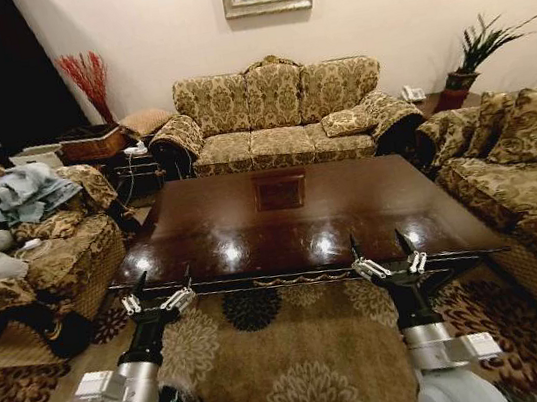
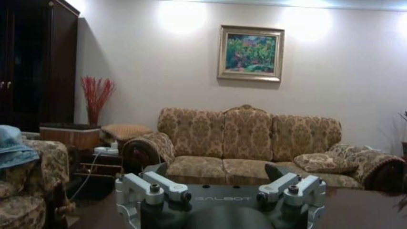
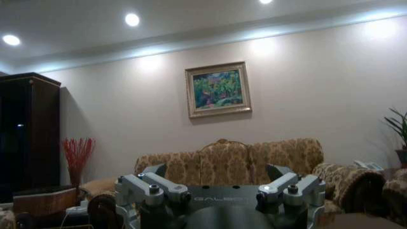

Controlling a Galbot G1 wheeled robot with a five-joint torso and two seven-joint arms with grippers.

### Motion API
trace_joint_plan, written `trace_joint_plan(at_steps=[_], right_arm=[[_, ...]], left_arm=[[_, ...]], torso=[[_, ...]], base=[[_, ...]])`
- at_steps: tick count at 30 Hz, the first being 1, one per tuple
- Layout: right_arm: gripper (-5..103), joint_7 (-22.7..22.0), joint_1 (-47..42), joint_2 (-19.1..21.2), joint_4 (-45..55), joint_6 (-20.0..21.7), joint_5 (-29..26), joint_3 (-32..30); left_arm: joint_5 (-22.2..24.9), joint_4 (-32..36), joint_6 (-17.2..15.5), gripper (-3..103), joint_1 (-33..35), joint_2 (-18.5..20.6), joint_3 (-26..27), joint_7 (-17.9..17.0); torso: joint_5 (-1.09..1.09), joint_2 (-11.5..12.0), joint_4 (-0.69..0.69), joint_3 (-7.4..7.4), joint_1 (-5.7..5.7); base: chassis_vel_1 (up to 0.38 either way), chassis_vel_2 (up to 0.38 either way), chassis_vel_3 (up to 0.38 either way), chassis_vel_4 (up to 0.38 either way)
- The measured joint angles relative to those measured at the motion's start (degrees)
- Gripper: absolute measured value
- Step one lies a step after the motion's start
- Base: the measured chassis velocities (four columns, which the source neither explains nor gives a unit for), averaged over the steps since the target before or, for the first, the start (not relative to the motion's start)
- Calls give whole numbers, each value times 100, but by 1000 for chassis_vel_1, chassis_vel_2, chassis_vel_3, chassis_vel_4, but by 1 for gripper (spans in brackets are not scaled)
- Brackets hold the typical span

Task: Move to the front of the table and place the trash on the table into the trash bin.

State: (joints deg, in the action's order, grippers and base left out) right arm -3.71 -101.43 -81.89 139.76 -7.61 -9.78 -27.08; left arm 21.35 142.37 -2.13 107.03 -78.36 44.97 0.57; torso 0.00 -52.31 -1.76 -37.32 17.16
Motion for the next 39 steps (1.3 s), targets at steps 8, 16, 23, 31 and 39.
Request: trace_joint_plan(at_steps=[8,16,23,31,39], right_arm=[[100,3,1,0,-5,-1,-5,0],[100,6,0,1,-7,-4,-7,0],[100,7,1,1,-11,-7,-10,1],[100,6,1,1,-10,-8,-11,-1],[100,6,5,2,-10,-8,-12,0]], left_arm=[[2,-4,3,100,0,-3,3,0],[2,-8,5,100,2,-5,6,0],[3,-12,8,100,2,-5,9,-1],[3,-11,8,100,2,-6,8,-1],[3,-10,7,100,-1,-4,8,-1]], torso=[[0,1,0,-1,2],[-1,-3,0,2,-4],[-2,-1,-1,1,-3],[2,-3,0,1,-5],[0,3,0,-3,6]], base=[[102,-95,-111,112],[238,-240,-256,241],[300,-255,-298,283],[91,-132,-101,138],[-22,59,33,-65]])
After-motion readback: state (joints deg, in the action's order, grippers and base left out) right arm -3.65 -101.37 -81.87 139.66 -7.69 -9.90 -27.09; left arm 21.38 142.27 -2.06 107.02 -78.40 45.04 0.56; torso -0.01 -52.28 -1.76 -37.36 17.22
